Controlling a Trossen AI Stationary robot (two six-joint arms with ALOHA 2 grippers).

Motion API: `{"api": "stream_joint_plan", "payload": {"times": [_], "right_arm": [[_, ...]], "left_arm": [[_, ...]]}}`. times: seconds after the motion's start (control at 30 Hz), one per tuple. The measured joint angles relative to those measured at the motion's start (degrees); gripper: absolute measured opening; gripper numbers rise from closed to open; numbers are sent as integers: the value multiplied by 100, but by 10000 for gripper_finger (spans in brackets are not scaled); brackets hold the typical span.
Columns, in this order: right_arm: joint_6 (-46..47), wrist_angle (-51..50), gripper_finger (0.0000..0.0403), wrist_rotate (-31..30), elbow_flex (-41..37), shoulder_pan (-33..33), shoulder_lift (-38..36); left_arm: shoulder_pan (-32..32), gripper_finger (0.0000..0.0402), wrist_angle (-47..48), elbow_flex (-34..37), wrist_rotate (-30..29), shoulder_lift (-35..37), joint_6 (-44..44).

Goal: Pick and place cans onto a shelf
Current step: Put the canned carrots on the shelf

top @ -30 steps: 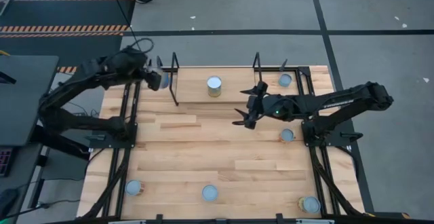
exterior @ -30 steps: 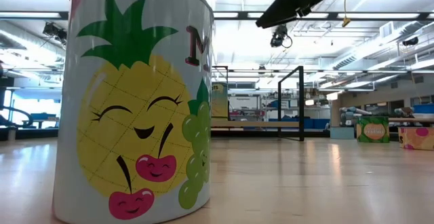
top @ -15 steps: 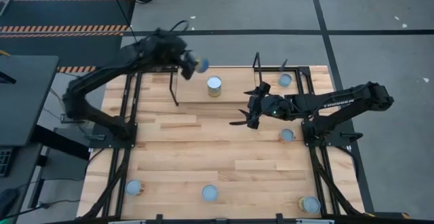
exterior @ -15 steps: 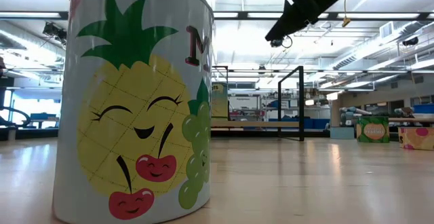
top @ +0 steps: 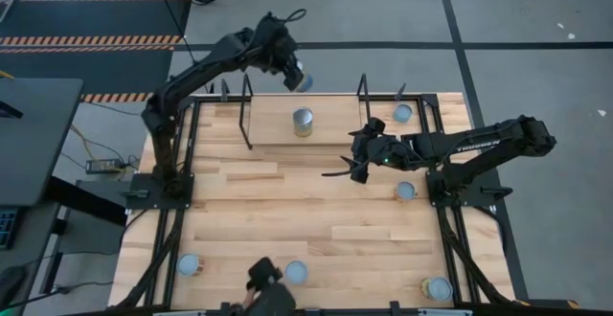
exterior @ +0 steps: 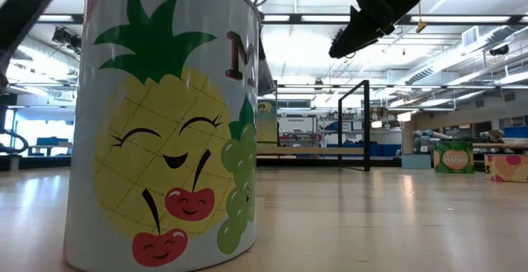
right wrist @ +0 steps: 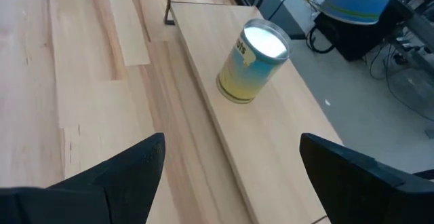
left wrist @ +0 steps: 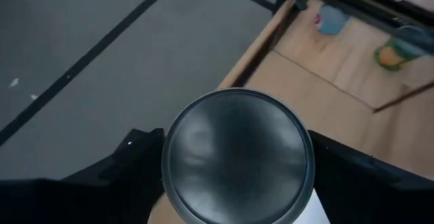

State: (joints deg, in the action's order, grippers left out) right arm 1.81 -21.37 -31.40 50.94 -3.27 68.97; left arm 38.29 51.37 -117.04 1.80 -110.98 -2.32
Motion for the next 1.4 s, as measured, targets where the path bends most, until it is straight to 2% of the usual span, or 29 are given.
{"api": "stream_joint_plan", "payload": {"times": [0.2,0.4,0.67,0.83,1.03,1.4], "right_arm": [[16,1,349,2,0,6,0],[148,5,349,2,0,9,0],[168,14,349,0,-2,15,0],[171,20,349,0,-2,15,0],[169,20,349,0,-2,15,0],[157,20,349,2,-4,2,0]], "left_arm": [[199,325,265,-568,377,-686,-403],[463,325,597,-635,1012,-1122,-878],[294,325,857,-635,1043,-1529,-1611],[49,325,814,-635,733,-1594,-2114],[-184,325,774,-635,-278,-1594,-2736],[-217,325,525,-635,-161,-1594,-2902]]}}
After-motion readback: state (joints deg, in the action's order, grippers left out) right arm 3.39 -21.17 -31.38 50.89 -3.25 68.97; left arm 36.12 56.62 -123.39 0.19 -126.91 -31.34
